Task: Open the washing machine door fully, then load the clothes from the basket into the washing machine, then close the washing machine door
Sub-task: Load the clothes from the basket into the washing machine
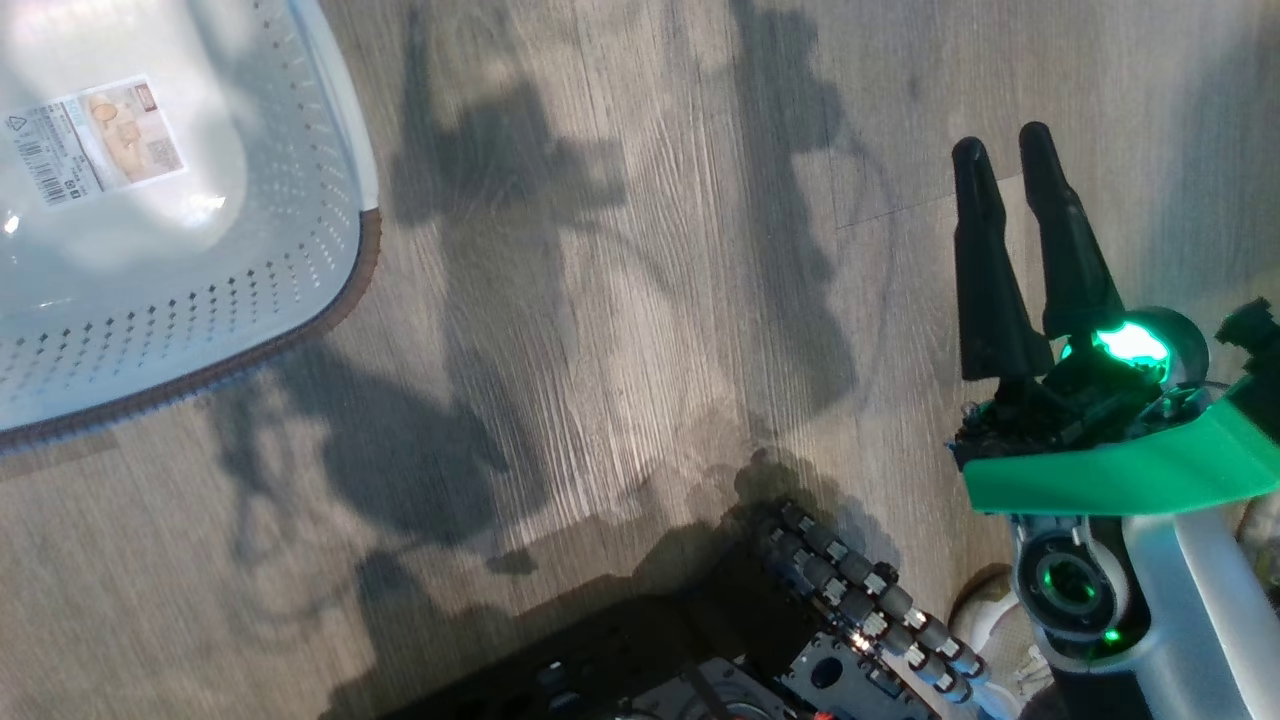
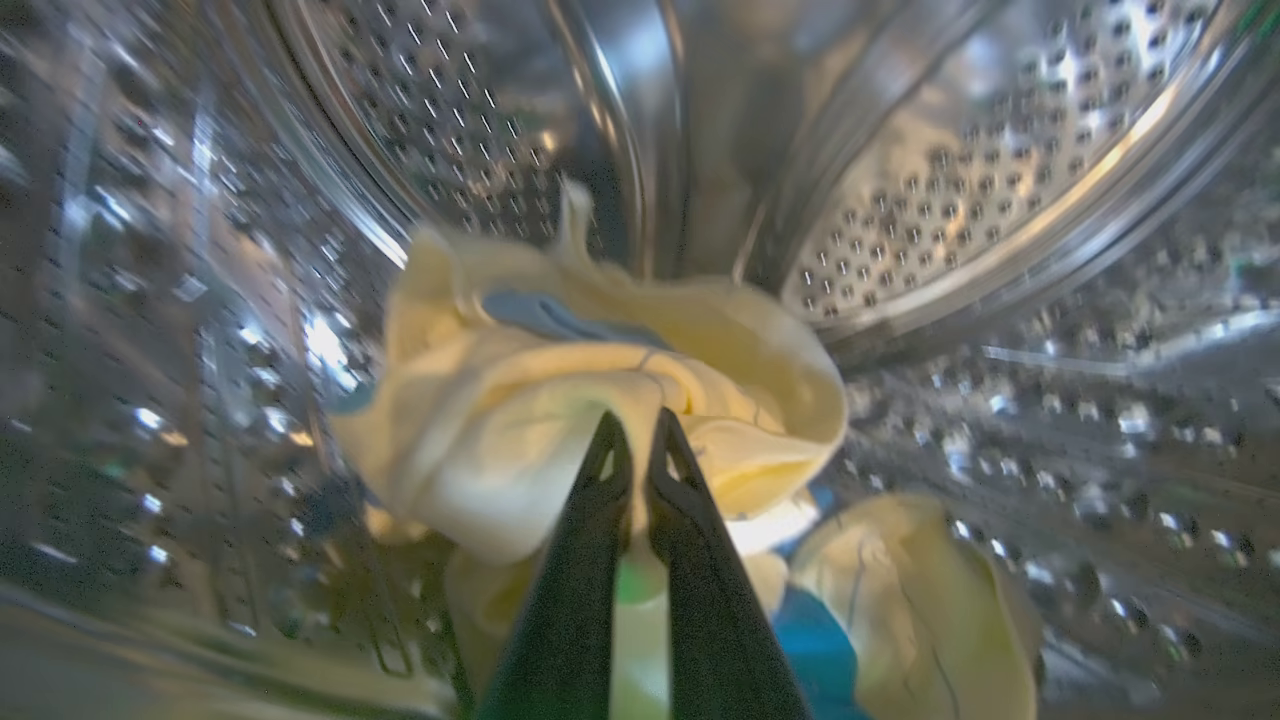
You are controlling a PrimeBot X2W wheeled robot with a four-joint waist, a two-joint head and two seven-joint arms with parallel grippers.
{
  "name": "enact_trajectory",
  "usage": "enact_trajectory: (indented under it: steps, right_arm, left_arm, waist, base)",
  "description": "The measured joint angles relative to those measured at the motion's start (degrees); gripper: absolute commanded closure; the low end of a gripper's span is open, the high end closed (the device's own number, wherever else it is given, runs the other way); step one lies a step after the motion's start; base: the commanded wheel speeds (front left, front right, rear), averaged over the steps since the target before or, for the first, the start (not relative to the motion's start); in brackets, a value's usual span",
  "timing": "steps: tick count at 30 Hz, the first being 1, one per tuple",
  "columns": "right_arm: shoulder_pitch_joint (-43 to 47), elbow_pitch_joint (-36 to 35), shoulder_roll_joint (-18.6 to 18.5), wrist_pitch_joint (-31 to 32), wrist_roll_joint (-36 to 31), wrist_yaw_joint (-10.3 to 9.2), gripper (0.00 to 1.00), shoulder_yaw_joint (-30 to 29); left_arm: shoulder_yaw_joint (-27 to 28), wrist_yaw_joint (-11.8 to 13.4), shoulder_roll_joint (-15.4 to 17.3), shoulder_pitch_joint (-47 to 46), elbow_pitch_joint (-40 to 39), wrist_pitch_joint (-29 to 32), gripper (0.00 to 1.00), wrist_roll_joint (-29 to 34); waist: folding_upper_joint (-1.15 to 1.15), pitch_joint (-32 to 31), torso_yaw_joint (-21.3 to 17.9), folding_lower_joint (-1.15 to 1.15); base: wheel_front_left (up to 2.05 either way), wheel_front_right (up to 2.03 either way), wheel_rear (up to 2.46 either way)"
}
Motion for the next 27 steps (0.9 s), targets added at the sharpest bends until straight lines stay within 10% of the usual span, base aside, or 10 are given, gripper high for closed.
enact_trajectory:
  steps: [6,9,10,11,27]
  right_arm:
    - [0.01,-0.23,0.01,0.0,-0.25,0.0,0.0,0.01]
    - [-0.02,-0.22,0.01,0.0,-0.25,0.0,0.0,0.07]
    - [-0.02,-0.22,0.01,0.0,-0.26,0.0,0.0,0.07]
    - [-0.03,-0.21,0.01,0.0,-0.29,0.0,0.0,0.07]
    - [-2.31,0.96,0.01,0.0,-1.07,0.0,0.0,1.08]
  left_arm:
    - [-0.66,-1.21,-1.55,-1.68,2.53,1.97,0.91,-0.75]
    - [-0.96,-2.07,-2.19,-2.03,3.3,2.98,0.4,-1.36]
    - [-1.12,-2.24,-2.49,-1.98,3.56,3.04,0.05,-1.64]
    - [-1.25,-2.34,-2.76,-1.89,3.67,3.23,0.0,-1.75]
    - [-1.4,-2.08,-2.86,2.55,-2.97,4.98,0.0,-5.09]
  waist:
    - [0.0,0.27,0.45,0.0]
    - [0.0,0.32,0.64,0.0]
    - [0.0,0.33,0.69,0.0]
    - [0.0,0.34,0.75,0.0]
    - [0.0,-0.59,1.24,0.0]
  base:
    - [0.0,0.0,0.0]
    - [0.0,0.0,0.0]
    - [0.0,0.0,0.0]
    - [0.0,0.0,0.0]
    - [0.0,0.0,0.0]
